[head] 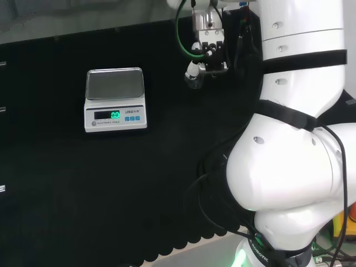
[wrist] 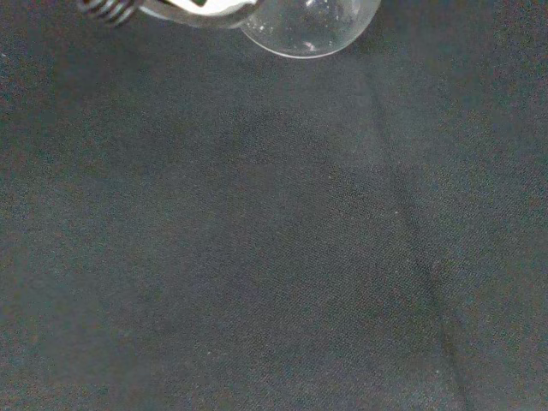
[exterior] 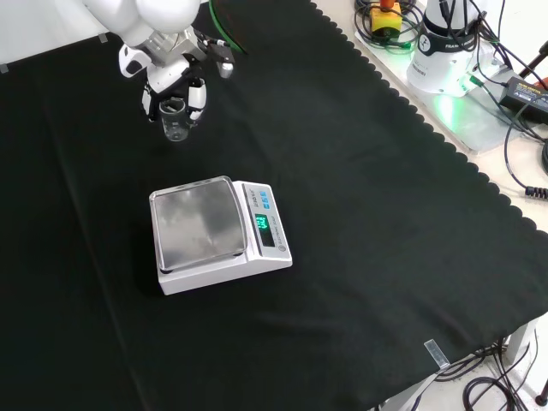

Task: Pick up the beaker.

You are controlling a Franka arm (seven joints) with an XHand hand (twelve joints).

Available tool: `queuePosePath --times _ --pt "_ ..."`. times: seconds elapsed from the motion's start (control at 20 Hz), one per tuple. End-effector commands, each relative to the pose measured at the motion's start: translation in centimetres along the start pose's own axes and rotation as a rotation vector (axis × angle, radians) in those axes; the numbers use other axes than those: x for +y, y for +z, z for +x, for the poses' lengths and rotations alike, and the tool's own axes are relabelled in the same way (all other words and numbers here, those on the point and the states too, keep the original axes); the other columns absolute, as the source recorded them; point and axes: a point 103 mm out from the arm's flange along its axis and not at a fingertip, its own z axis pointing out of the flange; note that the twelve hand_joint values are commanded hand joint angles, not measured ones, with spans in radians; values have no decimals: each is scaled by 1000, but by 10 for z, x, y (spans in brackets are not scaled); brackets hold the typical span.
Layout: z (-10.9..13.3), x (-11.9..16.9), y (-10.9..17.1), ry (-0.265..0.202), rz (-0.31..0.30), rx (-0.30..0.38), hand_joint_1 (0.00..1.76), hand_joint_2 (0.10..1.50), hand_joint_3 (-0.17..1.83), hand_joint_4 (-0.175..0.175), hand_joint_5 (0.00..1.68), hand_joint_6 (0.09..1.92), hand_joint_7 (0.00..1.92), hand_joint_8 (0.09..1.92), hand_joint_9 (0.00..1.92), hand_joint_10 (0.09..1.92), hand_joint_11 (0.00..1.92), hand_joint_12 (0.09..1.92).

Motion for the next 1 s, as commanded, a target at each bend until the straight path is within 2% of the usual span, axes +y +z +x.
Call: queuePosePath --times 0.05,0.65,1.0 --pt "12 -18 -17 6 8 -44 954 820 650 -175 733 570 897 853 1108 605 1201 941" --pt "45 -69 -69 -18 -56 -108 942 814 661 -175 731 580 908 859 1116 601 1203 936" --pt "63 -88 -83 -28 -74 -116 936 810 665 -175 727 583 910 861 1117 600 1203 936"
